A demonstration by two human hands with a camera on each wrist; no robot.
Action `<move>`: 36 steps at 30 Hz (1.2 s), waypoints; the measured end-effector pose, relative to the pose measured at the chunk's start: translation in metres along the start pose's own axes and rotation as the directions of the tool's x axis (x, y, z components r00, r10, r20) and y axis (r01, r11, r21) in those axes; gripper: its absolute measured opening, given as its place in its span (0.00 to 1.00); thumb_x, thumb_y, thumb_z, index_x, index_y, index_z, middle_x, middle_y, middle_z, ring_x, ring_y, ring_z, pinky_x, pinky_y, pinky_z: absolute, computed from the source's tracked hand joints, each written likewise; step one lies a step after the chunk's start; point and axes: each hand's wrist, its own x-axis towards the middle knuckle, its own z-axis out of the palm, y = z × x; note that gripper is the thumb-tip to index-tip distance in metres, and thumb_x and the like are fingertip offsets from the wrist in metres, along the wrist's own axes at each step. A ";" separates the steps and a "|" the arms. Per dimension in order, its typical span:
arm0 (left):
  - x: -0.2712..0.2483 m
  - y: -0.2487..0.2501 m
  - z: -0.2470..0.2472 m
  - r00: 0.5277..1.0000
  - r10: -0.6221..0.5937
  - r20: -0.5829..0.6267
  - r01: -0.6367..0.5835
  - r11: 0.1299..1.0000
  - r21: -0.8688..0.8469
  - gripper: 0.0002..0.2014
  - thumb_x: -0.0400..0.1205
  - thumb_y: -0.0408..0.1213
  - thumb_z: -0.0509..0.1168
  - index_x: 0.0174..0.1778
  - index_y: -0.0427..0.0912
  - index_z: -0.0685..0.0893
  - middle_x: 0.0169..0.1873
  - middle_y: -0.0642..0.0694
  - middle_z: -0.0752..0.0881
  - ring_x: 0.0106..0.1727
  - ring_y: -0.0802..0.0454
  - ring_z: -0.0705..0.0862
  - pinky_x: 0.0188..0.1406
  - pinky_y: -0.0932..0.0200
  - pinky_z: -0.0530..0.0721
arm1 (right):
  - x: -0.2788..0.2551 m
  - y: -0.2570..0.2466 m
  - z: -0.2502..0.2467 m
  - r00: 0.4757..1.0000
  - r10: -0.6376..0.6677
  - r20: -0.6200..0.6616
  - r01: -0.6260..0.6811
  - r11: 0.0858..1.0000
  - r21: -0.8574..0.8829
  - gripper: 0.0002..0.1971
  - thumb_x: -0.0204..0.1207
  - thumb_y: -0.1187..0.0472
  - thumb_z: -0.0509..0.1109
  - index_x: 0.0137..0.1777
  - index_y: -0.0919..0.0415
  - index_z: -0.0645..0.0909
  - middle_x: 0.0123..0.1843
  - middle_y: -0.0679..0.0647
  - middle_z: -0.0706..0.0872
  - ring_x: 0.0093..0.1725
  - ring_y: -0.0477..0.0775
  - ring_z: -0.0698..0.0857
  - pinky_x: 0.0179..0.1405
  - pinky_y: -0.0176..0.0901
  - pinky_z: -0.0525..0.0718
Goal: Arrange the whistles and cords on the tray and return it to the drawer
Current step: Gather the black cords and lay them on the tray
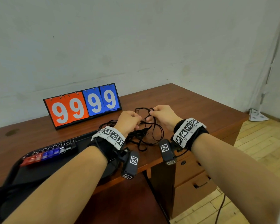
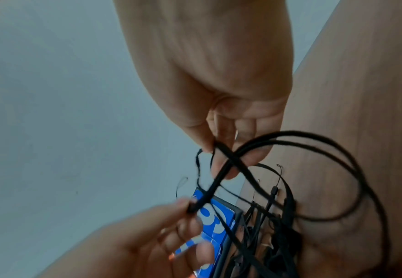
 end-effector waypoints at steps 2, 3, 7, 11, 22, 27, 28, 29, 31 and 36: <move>0.000 -0.005 -0.006 0.999 -0.042 -0.003 0.042 0.999 0.002 0.06 0.84 0.37 0.65 0.48 0.39 0.85 0.36 0.46 0.84 0.27 0.54 0.83 0.22 0.63 0.74 | 0.004 0.002 -0.008 0.993 0.063 -0.099 -0.063 0.998 0.006 0.02 0.85 0.69 0.62 0.52 0.67 0.76 0.40 0.65 0.88 0.24 0.49 0.86 0.20 0.36 0.82; 0.000 -0.008 -0.010 0.998 -0.055 -0.019 0.055 0.998 0.007 0.07 0.85 0.38 0.64 0.48 0.39 0.85 0.37 0.47 0.84 0.28 0.54 0.83 0.22 0.63 0.75 | 0.007 0.004 -0.012 0.985 0.093 -0.149 -0.095 0.995 -0.007 0.02 0.85 0.68 0.61 0.52 0.65 0.76 0.38 0.63 0.88 0.24 0.51 0.85 0.18 0.35 0.80; 0.001 -0.015 -0.028 0.989 -0.062 -0.131 0.054 0.997 -0.062 0.08 0.87 0.37 0.59 0.50 0.39 0.83 0.39 0.45 0.84 0.28 0.53 0.82 0.24 0.61 0.75 | 0.017 0.022 -0.033 0.937 0.157 -0.311 -0.170 0.985 -0.015 0.01 0.83 0.67 0.62 0.50 0.62 0.74 0.33 0.61 0.88 0.25 0.54 0.83 0.17 0.37 0.76; 0.002 -0.012 -0.040 0.977 -0.039 -0.212 0.009 0.990 -0.139 0.07 0.88 0.36 0.58 0.51 0.39 0.81 0.39 0.44 0.87 0.29 0.53 0.82 0.29 0.61 0.79 | 0.018 0.036 -0.047 0.907 0.155 -0.392 -0.227 0.963 -0.144 0.06 0.80 0.66 0.67 0.54 0.67 0.81 0.41 0.63 0.88 0.30 0.56 0.85 0.24 0.41 0.79; -0.008 0.015 -0.043 0.978 0.078 -0.192 -0.117 0.972 -0.202 0.07 0.88 0.35 0.60 0.53 0.38 0.82 0.41 0.43 0.89 0.32 0.53 0.84 0.31 0.60 0.81 | 0.007 0.011 -0.011 0.990 -0.133 -0.039 0.080 0.779 -0.622 0.20 0.78 0.58 0.66 0.70 0.48 0.80 0.73 0.51 0.79 0.72 0.56 0.76 0.68 0.49 0.77; -0.014 0.026 -0.048 0.975 0.134 -0.176 -0.169 0.964 -0.205 0.08 0.87 0.36 0.61 0.53 0.38 0.84 0.42 0.44 0.91 0.30 0.56 0.84 0.32 0.61 0.86 | -0.014 -0.015 0.028 0.950 -0.231 0.212 0.298 0.875 -0.380 0.18 0.85 0.51 0.64 0.71 0.55 0.80 0.65 0.44 0.84 0.63 0.41 0.81 0.63 0.36 0.75; -0.015 0.027 -0.050 0.973 0.147 -0.178 -0.182 0.963 -0.200 0.07 0.87 0.35 0.62 0.53 0.38 0.84 0.42 0.45 0.91 0.30 0.57 0.84 0.28 0.65 0.84 | -0.017 -0.018 0.033 0.937 -0.223 0.269 0.303 0.902 -0.306 0.16 0.84 0.53 0.66 0.69 0.55 0.80 0.61 0.44 0.87 0.59 0.39 0.84 0.61 0.33 0.78; -0.016 0.028 -0.053 0.970 0.160 -0.185 -0.196 0.962 -0.193 0.07 0.87 0.35 0.62 0.52 0.38 0.84 0.42 0.45 0.92 0.29 0.57 0.84 0.25 0.67 0.82 | -0.018 -0.019 0.037 0.922 -0.228 0.312 0.314 0.913 -0.261 0.15 0.83 0.56 0.68 0.68 0.56 0.80 0.57 0.46 0.90 0.56 0.41 0.87 0.60 0.34 0.81; -0.016 0.030 -0.060 0.959 0.182 -0.215 -0.223 0.957 -0.186 0.06 0.86 0.35 0.63 0.52 0.37 0.84 0.43 0.45 0.92 0.27 0.59 0.84 0.23 0.70 0.80 | -0.016 -0.019 0.043 0.914 -0.245 0.322 0.332 0.909 -0.252 0.14 0.82 0.61 0.68 0.66 0.60 0.82 0.46 0.55 0.92 0.49 0.47 0.90 0.59 0.40 0.84; -0.013 0.022 -0.088 0.926 0.170 -0.337 -0.249 0.946 -0.206 0.07 0.87 0.33 0.63 0.53 0.33 0.84 0.44 0.43 0.92 0.25 0.59 0.83 0.23 0.70 0.80 | -0.011 -0.016 0.038 0.951 -0.232 0.206 0.271 0.944 -0.187 0.11 0.84 0.63 0.65 0.61 0.66 0.84 0.30 0.54 0.83 0.36 0.52 0.87 0.49 0.40 0.85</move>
